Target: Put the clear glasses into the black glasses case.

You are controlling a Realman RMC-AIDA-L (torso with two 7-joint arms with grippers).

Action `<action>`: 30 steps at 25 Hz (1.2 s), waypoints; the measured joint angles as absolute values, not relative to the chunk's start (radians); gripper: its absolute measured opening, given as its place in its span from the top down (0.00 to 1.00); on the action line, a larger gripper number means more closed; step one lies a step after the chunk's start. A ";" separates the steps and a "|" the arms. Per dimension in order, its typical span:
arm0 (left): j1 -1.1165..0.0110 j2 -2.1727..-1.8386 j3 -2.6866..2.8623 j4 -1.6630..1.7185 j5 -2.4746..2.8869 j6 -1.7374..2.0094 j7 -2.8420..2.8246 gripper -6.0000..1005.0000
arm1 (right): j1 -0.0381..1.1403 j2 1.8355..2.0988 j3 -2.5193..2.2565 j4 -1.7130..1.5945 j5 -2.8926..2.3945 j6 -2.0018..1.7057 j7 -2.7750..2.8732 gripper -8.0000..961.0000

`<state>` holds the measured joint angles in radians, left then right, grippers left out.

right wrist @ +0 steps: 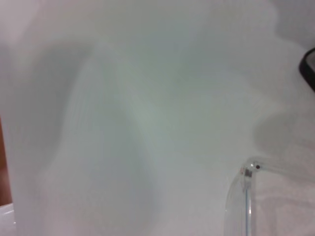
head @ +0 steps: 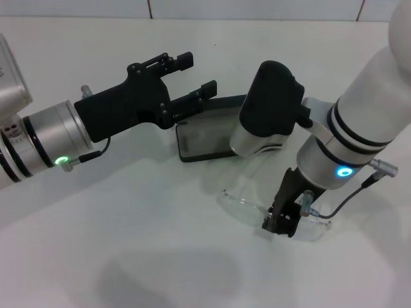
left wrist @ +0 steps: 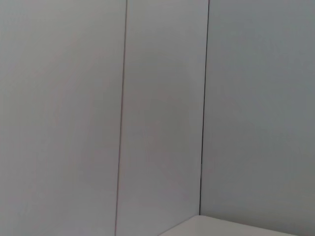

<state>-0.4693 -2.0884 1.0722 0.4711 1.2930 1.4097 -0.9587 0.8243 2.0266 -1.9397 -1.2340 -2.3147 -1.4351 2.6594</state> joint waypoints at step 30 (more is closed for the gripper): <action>-0.460 -2.055 0.995 0.577 1.385 1.701 -1.266 0.31 | 0.344 2.025 -1.472 -1.379 -1.845 -1.552 1.668 0.87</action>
